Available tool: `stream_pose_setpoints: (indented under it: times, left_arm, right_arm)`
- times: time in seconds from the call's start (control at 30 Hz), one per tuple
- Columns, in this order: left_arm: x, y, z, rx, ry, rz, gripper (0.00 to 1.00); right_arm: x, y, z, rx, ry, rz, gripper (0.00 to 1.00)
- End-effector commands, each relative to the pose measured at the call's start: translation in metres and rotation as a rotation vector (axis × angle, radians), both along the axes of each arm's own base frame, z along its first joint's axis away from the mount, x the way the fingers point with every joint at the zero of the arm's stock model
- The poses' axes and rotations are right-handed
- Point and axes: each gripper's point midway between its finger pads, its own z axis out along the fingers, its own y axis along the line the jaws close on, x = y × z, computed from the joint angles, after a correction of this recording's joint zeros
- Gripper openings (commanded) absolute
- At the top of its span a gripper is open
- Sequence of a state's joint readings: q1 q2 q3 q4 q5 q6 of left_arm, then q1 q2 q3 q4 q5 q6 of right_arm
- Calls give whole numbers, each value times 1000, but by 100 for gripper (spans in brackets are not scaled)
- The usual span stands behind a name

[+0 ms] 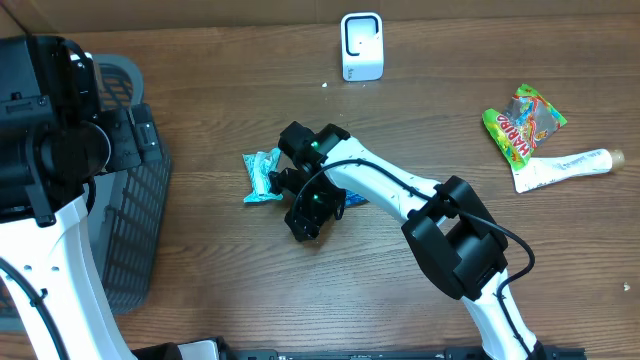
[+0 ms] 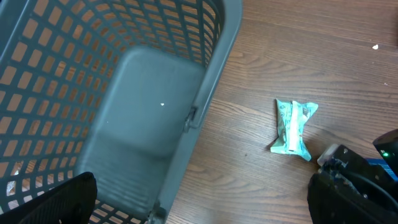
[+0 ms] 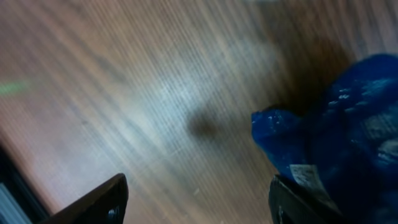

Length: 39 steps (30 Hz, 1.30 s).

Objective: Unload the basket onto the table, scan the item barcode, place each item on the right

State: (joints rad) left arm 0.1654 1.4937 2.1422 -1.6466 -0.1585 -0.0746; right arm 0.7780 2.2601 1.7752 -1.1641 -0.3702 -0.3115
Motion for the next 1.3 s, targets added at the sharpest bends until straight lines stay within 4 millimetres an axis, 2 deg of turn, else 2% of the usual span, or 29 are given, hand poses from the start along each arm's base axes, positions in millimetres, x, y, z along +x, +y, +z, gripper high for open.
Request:
stream_pose_setpoints:
  times: [0.0,0.17,0.3,0.37,0.53,0.67,0.73,0.83,0.9,0.97,1.07,1.2,1.27]
  left_arm:
    - [1,2,4,13,-12,-1,100]
    - [1,2,4,13,-12,-1,100]
    - [1,2,4,13,-12,-1,100]
    - [1,2,4,13,-12,-1,100]
    - [1,2,4,13,-12,-1,100]
    - [1,2,4,13,-12,-1,99]
    - [1,2,4,13,-12,-1,100]
    - [1,2,4,13,-12,-1,100]
    - [1,2,4,13,-12,-1,100]
    - [1,2,4,13,-12,-1,100]
    - [1,2,4,13,-12,-1,99]
    - [1,2,4,13,-12,-1,99]
    - [1,2,4,13,-12,-1,100]
  right_arm:
    - [23,0,2,17,-92,-30,71]
    - [76,-11,0,-18,-237,-211,74]
    - [112,-25,3,9,-269,-363,75]
    - [131,-38,5,22,-265,-460,75]
    - [147,-51,22,165,-133,-546,75]
    - [161,-63,60,276,-87,-583,71]
    - [168,-71,89,321,-98,-602,71]
    - [175,-93,131,339,-126,-668,71]
    - [177,-115,145,304,-135,-752,71]
    - [180,-148,142,209,-124,-897,71]
    - [176,-173,127,135,-65,-988,71]
    - [166,-180,95,86,-3,-1007,71]
    - [158,-175,75,80,27,-996,71]
